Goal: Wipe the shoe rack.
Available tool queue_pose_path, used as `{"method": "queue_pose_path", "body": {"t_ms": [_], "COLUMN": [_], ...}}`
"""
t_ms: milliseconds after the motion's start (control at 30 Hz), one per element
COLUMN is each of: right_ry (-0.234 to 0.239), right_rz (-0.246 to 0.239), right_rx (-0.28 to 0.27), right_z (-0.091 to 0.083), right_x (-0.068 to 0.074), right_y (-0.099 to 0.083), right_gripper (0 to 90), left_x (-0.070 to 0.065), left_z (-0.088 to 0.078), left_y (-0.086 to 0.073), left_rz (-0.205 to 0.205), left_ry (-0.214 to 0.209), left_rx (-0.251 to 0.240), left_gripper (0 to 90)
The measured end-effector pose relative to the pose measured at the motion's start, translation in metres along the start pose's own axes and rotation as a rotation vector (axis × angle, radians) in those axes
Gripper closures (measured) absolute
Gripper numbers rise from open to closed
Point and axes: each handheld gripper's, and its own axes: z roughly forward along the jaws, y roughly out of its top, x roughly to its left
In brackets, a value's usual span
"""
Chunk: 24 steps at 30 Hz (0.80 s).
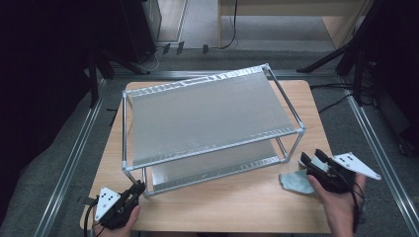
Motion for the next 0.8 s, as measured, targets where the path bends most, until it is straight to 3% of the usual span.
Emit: {"method": "queue_pose_path", "body": {"t_ms": [33,100,133,167,200,267,300,333,367,400,433,467,533,600,667,800], "right_ry": [-0.025,-0.036,-0.063,-0.107,-0.107,-0.109,-0.148,-0.148,-0.167,-0.167,-0.178,-0.180,-0.170,-0.145,-0.140,-0.143], "right_rz": [0.006,0.003,-0.002,-0.015,-0.015,-0.001,0.009,0.009,0.020,0.020,0.019,0.016,0.012,0.047,0.043,0.024], "right_rx": [0.018,0.046,0.087,0.177,0.177,0.249,0.301,0.301,0.329,0.329,0.336,0.329,0.317,0.272,0.201,0.015], "right_z": [-0.010,-0.012,-0.011,-0.005,-0.005,0.002,0.010,0.010,0.015,0.015,0.018,0.019,0.019,0.016,0.008,-0.017], "right_x": [-0.007,-0.011,-0.014,-0.019,-0.019,-0.023,-0.024,-0.024,-0.024,-0.024,-0.022,-0.020,-0.017,-0.013,-0.005,0.021], "right_y": [-0.008,-0.015,-0.021,-0.035,-0.035,-0.044,-0.055,-0.055,-0.060,-0.060,-0.062,-0.062,-0.059,-0.051,-0.035,0.010], "right_gripper": [40.1,37.0,32.8,26.5,26.5,22.1,31.4,31.4,49.2,49.2,54.9,65.5,77.2,80.4,81.1,81.0], "left_x": [-0.002,-0.003,-0.004,-0.005,-0.006,-0.006,-0.007,-0.007,-0.008,-0.008,-0.007,-0.007,-0.008,-0.009,-0.008,-0.009], "left_z": [-0.004,-0.005,-0.007,-0.007,-0.007,-0.006,-0.006,-0.006,-0.005,-0.004,-0.004,-0.003,-0.003,-0.002,-0.002,-0.002], "left_y": [-0.001,-0.001,-0.001,-0.001,-0.001,-0.001,0.000,0.000,0.000,0.000,0.000,0.000,0.000,0.000,0.000,0.000], "left_rz": [0.007,0.008,0.005,-0.004,-0.007,-0.009,0.010,0.010,0.015,0.014,0.009,0.006,0.013,0.012,-0.002,0.006], "left_ry": [-0.022,-0.024,-0.031,-0.039,-0.043,-0.043,-0.040,-0.040,-0.038,-0.037,-0.037,-0.034,-0.029,-0.032,-0.046,-0.039], "left_rx": [0.010,0.014,0.015,0.013,0.008,-0.007,-0.016,-0.016,-0.019,-0.024,-0.026,-0.027,-0.028,-0.024,-0.023,-0.022], "left_gripper": [79.3,79.3,79.2,77.5,77.5,71.7,70.2,70.2,70.4,70.4,72.5,76.0,77.7,78.2,77.6,77.8]}}
